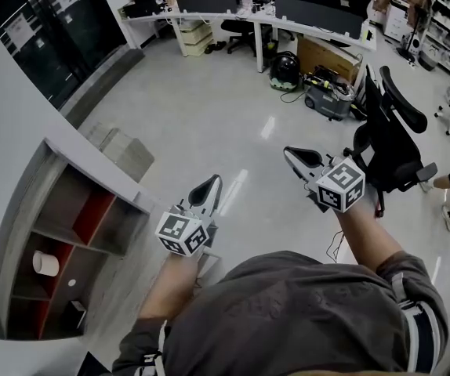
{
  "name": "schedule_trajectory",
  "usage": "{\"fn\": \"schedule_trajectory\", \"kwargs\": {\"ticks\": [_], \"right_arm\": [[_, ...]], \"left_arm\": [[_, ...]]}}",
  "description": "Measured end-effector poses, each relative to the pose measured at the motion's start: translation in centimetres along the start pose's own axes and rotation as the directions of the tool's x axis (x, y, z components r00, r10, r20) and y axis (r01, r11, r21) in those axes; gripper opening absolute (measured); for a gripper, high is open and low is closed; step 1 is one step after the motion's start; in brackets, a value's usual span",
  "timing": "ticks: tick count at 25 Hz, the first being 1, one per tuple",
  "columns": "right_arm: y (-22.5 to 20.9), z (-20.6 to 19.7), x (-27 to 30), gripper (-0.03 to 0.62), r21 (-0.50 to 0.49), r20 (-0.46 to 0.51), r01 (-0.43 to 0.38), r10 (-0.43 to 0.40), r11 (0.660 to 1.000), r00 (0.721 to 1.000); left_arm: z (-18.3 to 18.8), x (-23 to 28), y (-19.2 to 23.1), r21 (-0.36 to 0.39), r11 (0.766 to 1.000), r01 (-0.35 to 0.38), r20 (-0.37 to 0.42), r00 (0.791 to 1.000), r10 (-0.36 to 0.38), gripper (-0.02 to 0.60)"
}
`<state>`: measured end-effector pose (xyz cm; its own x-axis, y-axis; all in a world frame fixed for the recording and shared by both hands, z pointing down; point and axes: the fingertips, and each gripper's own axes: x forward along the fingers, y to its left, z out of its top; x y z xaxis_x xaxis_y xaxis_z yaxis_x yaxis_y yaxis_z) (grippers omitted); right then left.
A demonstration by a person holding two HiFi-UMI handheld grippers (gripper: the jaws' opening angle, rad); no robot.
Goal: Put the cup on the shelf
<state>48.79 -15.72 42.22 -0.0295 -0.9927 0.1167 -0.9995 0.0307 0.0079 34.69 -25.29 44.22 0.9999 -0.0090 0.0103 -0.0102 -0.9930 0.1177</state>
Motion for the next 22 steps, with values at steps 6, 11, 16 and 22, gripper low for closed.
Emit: {"fn": "schedule_trajectory", "kwargs": {"ticks": [6, 11, 16, 22], "right_arm": [[-0.2, -0.5, -0.8, -0.009, 0.015, 0.0, 0.0, 0.0, 1.0, 1.0], [0.2, -0.1, -0.4, -0.009, 0.006, 0.002, -0.012, 0.012, 1.0, 1.0], [1.0, -0.1, 0.2, -0.009, -0.004, -0.002, -0.028, 0.028, 1.0, 1.0], [1.7, 0.0, 0.0, -0.011, -0.033, -0.01, -0.034, 0.034, 0.999, 0.999]], "left_arm": [[-0.2, -0.2, -0.1, -0.035, 0.999, -0.016, -0.001, 1.0, 0.016, 0.005], [0.2, -0.6, 0.3, -0.037, 0.999, -0.023, 0.004, 1.0, 0.023, 0.005], [0.3, -1.1, 0.5, -0.036, 0.999, -0.023, 0.005, 1.0, 0.023, 0.005], [0.1, -1.7, 0.1, -0.039, 0.999, -0.027, 0.0, 1.0, 0.027, 0.005]]}}
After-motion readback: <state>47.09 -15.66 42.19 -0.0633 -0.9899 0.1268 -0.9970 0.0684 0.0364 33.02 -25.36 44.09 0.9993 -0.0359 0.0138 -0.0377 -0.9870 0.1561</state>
